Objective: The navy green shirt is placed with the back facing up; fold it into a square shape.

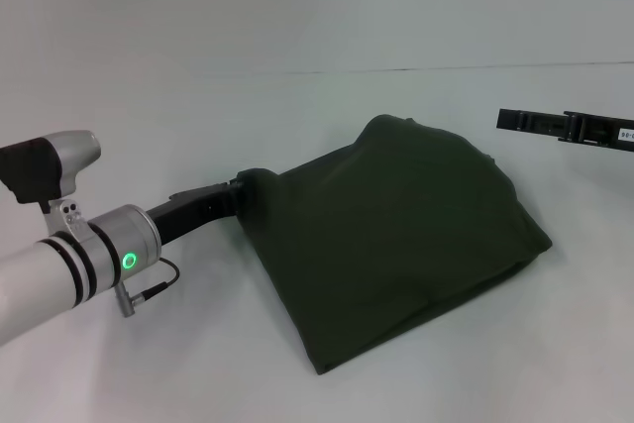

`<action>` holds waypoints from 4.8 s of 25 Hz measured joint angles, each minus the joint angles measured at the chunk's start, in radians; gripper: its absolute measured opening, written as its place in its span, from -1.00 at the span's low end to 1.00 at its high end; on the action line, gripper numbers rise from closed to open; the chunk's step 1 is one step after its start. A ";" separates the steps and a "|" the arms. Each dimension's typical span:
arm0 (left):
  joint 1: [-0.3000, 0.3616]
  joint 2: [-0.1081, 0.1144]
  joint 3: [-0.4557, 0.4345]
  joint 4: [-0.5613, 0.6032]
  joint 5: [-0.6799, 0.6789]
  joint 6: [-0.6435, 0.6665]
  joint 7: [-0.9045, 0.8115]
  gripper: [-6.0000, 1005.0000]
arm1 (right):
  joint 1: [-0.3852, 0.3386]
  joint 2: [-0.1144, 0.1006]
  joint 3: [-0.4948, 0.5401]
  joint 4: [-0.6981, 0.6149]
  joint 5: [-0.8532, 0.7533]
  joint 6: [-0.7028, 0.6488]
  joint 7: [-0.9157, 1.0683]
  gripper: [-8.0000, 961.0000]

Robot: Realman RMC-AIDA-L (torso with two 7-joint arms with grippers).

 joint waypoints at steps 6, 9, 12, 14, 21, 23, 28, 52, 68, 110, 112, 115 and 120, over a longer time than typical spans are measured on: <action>-0.011 0.002 0.000 0.007 -0.001 0.000 -0.006 -0.93 | 0.000 0.003 0.000 0.000 0.000 0.000 0.000 0.87; -0.028 0.003 0.000 0.016 0.003 0.002 -0.017 -0.93 | 0.000 0.006 0.000 0.000 0.000 0.000 -0.002 0.87; -0.050 0.004 0.010 0.028 0.005 0.001 -0.027 -0.93 | 0.000 0.009 0.000 0.000 0.001 0.000 -0.007 0.87; -0.062 0.004 0.021 0.037 0.005 0.000 -0.039 -0.93 | 0.000 0.011 0.000 0.000 0.002 0.000 -0.009 0.87; -0.106 0.004 0.029 0.080 -0.001 -0.017 -0.058 -0.93 | -0.001 0.022 0.000 0.000 0.004 0.000 -0.021 0.87; -0.122 0.004 0.029 0.092 -0.001 -0.036 -0.061 -0.93 | -0.001 0.026 0.000 0.001 0.004 0.000 -0.028 0.87; -0.157 0.007 0.031 0.106 -0.001 -0.080 -0.063 -0.93 | -0.003 0.036 0.001 0.002 0.005 0.001 -0.039 0.87; -0.208 0.001 0.024 0.109 -0.008 -0.144 -0.049 -0.75 | -0.002 0.057 0.006 0.002 0.007 0.056 -0.063 0.87; -0.063 0.002 0.029 0.177 -0.147 0.416 0.004 0.09 | 0.017 0.050 0.029 -0.002 0.009 0.083 -0.054 0.81; 0.242 -0.002 0.134 0.193 -0.219 0.931 0.295 0.74 | -0.110 0.109 0.145 0.000 0.089 -0.412 -0.556 0.90; 0.261 -0.002 0.165 0.192 -0.217 0.936 0.315 0.74 | -0.109 0.112 0.136 0.001 0.061 -0.412 -0.561 0.90; 0.287 -0.002 0.217 0.192 -0.216 0.931 0.337 0.74 | -0.102 0.113 0.108 0.001 0.009 -0.418 -0.554 0.89; 0.306 0.003 0.323 0.200 -0.202 0.911 0.343 0.74 | -0.090 0.105 0.040 -0.003 -0.036 -0.429 -0.531 0.88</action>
